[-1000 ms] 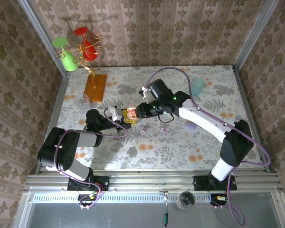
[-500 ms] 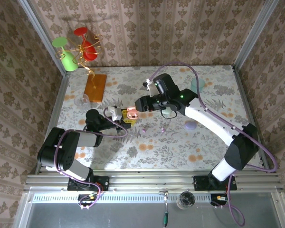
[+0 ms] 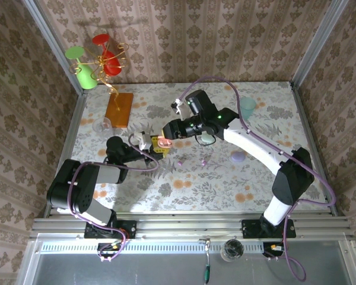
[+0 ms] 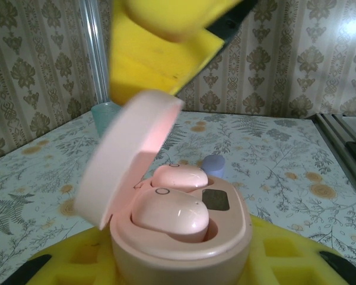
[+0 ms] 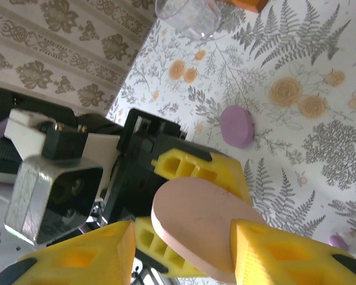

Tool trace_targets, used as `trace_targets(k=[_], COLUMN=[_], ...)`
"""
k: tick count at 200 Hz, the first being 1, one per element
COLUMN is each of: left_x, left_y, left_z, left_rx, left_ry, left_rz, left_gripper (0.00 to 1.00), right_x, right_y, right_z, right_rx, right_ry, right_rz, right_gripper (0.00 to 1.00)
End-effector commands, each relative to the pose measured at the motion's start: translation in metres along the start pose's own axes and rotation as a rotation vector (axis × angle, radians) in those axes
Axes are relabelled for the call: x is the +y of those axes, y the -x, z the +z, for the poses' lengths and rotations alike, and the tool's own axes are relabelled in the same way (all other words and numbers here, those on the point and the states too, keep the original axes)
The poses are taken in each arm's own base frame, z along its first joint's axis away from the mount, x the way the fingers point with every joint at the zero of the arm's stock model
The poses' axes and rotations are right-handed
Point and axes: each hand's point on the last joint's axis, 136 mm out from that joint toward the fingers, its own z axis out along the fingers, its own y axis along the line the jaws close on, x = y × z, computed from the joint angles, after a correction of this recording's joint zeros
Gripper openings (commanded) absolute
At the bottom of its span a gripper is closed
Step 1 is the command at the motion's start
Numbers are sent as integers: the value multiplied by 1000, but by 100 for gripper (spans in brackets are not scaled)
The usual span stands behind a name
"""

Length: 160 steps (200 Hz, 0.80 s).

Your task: Insert the wireless bluetooth earbuds into the charging case

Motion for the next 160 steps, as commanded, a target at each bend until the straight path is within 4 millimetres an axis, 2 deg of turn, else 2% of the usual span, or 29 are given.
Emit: trace_targets(k=[1, 45, 70, 105, 160], left_x=[6, 12, 18, 20, 22], left_y=[8, 14, 21, 30, 43], left_z=[2, 6, 10, 18, 27], left_rx=[-18, -28, -41, -58, -81], left_ry=[-1, 10, 40, 39, 32], left_rz=[17, 30, 37, 47, 62], left_gripper=[29, 29, 29, 30, 30], right_x=[11, -6, -20, -10, -1], right_y=[-1, 17, 21, 14, 8], right_z=[-14, -34, -39, -30, -17], right_rx=[-14, -134, -169, -130, -92], right_ry=[49, 56, 100, 261, 394], right_rz=[-3, 100, 246, 336, 398], right_gripper=[48, 52, 62, 68, 68])
